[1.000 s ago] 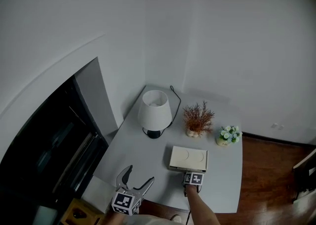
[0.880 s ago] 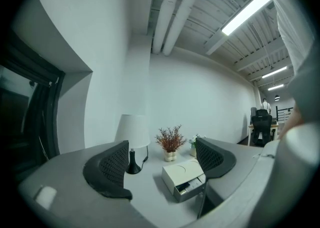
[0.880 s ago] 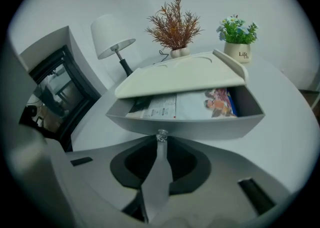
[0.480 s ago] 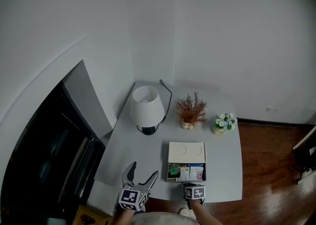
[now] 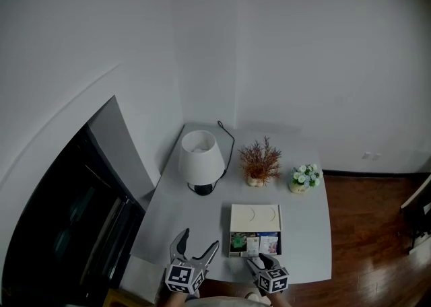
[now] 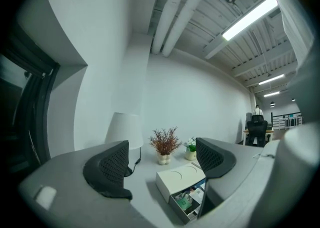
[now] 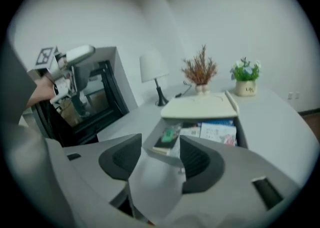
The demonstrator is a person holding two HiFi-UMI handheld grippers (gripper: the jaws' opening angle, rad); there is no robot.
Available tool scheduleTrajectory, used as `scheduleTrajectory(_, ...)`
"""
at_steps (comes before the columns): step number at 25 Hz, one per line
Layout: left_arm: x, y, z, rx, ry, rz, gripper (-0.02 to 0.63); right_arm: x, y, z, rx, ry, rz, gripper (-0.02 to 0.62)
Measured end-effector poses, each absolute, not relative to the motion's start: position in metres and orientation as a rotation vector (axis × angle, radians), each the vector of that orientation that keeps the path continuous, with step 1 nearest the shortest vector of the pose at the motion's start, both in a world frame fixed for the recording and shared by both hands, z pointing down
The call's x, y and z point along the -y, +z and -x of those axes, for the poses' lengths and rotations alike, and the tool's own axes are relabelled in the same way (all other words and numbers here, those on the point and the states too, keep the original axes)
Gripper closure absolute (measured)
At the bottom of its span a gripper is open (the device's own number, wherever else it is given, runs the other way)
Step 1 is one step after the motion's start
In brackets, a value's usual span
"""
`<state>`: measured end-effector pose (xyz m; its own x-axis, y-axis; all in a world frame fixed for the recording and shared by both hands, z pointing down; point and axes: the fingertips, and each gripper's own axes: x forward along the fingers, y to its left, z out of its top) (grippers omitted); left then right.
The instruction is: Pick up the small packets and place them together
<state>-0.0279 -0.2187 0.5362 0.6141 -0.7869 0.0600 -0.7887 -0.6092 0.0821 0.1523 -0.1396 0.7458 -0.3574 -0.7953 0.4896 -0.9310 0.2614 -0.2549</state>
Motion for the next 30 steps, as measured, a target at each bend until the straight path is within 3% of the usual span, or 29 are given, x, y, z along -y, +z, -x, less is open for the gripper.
scheduleTrajectory(11,0.218,0.514,0.016,1.328,0.019,-2.823,0.202,0.177,0.508,-0.187,2.572,-0.073,-1.951,0.340)
scheduleTrajectory(13,0.218,0.512,0.016,1.326,0.013,-2.826,0.202,0.175,0.494,-0.192,2.542,-0.134,-1.986,0.229)
scheduleTrajectory(19,0.221,0.503,0.015,1.312,-0.055,-2.801,0.202,0.160,0.481,-0.205,2.454,-0.222,-2.034,0.227)
scheduleTrajectory(23,0.224,0.500,0.024,1.390,-0.048,-2.794,0.236,0.158,0.492,-0.208,2.432,-0.180,-2.010,0.227)
scheduleTrajectory(30,0.220,0.496,0.033,1.428,-0.044,-2.805,0.232,0.184,0.576,-0.207,2.338,0.036,-1.611,0.262)
